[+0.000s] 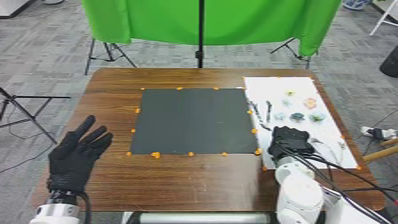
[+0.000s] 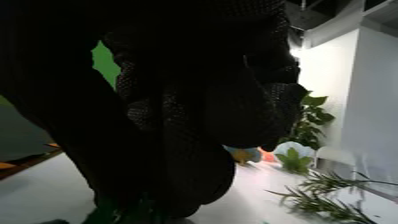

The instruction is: Arrange flowers

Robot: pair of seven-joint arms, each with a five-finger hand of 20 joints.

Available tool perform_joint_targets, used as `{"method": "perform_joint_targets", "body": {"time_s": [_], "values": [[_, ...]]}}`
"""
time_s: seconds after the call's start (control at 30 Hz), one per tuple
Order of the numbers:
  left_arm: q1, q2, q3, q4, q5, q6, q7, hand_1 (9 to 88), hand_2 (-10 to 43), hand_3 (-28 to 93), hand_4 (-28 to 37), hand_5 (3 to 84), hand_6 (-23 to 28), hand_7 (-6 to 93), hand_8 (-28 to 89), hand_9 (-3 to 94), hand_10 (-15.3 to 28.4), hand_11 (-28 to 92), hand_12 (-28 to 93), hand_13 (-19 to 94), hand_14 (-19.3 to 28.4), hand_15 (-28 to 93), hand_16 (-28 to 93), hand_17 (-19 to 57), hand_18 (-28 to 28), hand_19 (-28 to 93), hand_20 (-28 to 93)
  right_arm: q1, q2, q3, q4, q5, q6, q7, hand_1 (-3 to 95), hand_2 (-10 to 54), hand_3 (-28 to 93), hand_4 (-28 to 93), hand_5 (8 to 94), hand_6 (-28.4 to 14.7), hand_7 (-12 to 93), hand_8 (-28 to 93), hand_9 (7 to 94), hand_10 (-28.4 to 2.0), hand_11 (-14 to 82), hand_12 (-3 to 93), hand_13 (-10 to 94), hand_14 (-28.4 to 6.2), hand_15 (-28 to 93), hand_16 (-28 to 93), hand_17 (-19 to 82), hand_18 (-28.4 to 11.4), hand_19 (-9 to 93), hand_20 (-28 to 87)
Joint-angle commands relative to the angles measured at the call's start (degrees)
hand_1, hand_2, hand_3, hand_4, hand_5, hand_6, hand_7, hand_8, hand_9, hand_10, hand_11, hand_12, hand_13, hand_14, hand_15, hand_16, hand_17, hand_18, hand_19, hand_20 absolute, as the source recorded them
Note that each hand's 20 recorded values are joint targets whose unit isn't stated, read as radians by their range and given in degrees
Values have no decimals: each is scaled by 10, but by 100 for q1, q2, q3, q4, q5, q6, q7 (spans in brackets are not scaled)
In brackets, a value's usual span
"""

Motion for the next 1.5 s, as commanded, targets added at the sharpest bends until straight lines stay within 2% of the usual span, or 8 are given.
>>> {"method": "perform_joint_targets", "body": {"time_s": [0.03,0.43,0.5,0.8,1.0,1.23,1.33,1.5], "values": [[135,-7,-40,-52,-31,36,32,199,64,773,-283,371,66,103,-97,348,195,197,99,232,275,455,-82,-98,281,554,68,-252,99,-165,93,-491,768,-52,541,-95,711,-282,838,-41,321,83,859,-125,471,212,782,-92,752,192,355,-252,932,375],[219,201,-13,-104,-154,167,242,199,63,773,-283,371,68,104,-95,349,197,199,101,233,275,455,-80,-98,280,554,69,81,-209,-65,-519,-926,1404,-145,541,-95,735,-283,876,-47,273,124,898,-122,467,216,814,-93,763,203,393,-257,932,452],[242,157,-76,-129,-112,161,165,200,63,773,-283,371,69,104,-96,349,197,198,100,233,275,455,-79,-98,280,554,69,391,-426,-239,-550,-797,1458,-330,542,-95,736,-283,878,-48,268,128,898,-122,466,217,817,-93,764,203,395,-257,932,456],[319,254,-196,-231,-88,235,181,199,64,772,-283,371,69,105,-96,349,197,199,101,233,275,456,-80,-98,281,553,70,2526,-2022,-1703,406,-301,1341,-1423,540,-95,742,-283,885,-49,256,135,905,-122,460,218,821,-92,763,204,402,-259,932,471],[95,491,-118,-219,-129,309,181,199,64,773,-283,371,70,106,-96,349,196,199,101,233,275,456,-80,-98,281,554,71,2961,-2989,-2068,1325,-111,1180,-1964,537,-95,745,-283,889,-49,253,137,908,-120,460,218,824,-91,763,204,405,-258,932,476],[-460,614,67,-45,-91,177,10,199,64,774,-283,371,70,106,-96,349,196,200,102,234,275,456,-80,-98,281,554,71,3415,-3304,-2643,2065,351,874,-1895,532,-95,745,-282,892,-48,250,138,912,-119,459,217,827,-91,762,204,409,-258,932,483],[-545,638,48,-31,-68,134,-10,199,64,774,-283,371,71,105,-96,350,196,200,101,234,276,458,-80,-98,281,554,71,3634,-3389,-2958,2343,670,783,-1769,528,-95,742,-278,893,-45,249,137,915,-118,458,217,831,-91,761,204,413,-257,932,487],[-761,502,17,33,45,-12,-162,199,63,774,-283,372,70,107,-96,350,196,200,100,233,276,457,-80,-98,282,554,70,3793,-3423,-3263,2516,982,728,-1646,524,-95,725,-277,896,-37,247,134,918,-117,459,218,835,-89,759,203,414,-256,932,491]]}}
